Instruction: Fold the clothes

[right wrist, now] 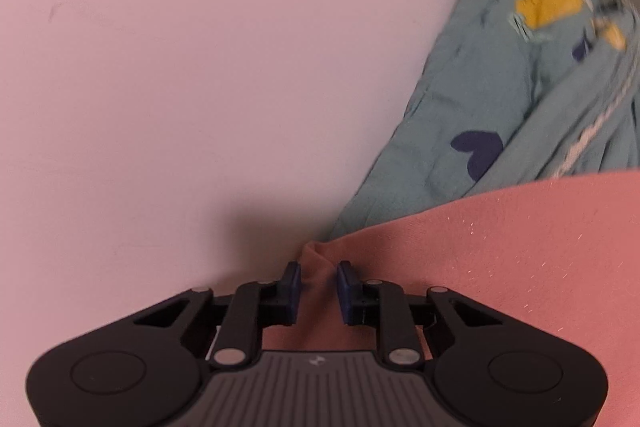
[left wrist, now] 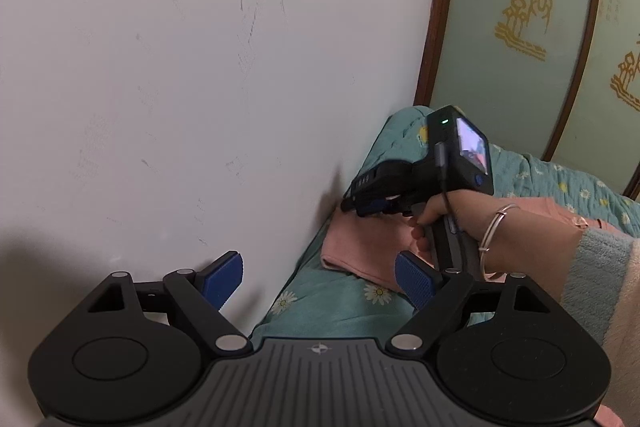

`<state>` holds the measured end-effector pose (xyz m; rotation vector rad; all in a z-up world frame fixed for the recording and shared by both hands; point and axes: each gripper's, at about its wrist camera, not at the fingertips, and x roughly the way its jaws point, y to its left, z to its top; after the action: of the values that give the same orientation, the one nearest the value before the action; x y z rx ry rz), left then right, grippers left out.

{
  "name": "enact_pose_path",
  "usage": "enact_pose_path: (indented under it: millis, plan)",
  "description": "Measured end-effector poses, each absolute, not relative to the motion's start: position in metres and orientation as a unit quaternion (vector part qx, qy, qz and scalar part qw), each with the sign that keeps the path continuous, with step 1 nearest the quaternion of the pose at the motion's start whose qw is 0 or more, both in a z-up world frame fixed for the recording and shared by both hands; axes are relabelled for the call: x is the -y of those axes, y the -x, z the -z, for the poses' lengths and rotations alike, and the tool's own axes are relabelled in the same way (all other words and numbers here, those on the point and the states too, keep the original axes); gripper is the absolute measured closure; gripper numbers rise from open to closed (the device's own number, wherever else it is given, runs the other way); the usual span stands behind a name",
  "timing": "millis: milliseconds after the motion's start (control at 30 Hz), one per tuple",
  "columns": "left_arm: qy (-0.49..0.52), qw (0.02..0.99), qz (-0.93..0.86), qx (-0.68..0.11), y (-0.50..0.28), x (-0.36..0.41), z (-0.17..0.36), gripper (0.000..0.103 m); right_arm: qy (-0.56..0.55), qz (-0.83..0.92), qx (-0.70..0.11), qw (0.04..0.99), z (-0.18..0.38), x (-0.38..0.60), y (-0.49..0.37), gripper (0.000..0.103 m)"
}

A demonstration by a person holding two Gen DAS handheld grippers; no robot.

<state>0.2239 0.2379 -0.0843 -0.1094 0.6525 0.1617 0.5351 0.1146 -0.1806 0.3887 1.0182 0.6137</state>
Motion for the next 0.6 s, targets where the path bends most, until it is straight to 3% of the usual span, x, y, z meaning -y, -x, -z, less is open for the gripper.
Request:
enact_pose_path:
  millis: [167, 400, 600]
  plan:
    - [0.057, 0.942, -0.080, -0.320, -0.226, -0.236, 0.088, 0.019, -0.210, -0.272, -0.426, 0.837, 0.134, -0.026, -0.536, 0.065]
    - [0.132, 0.949, -0.086, -0.274, -0.249, -0.218, 0.100, 0.016, -0.088, -0.085, -0.393, 0.911, 0.089, 0.154, -0.522, 0.064]
    - [0.172, 0.960, -0.037, -0.219, -0.267, -0.177, 0.115, 0.016, -0.004, -0.004, -0.399, 0.917, 0.105, 0.244, -0.501, 0.065]
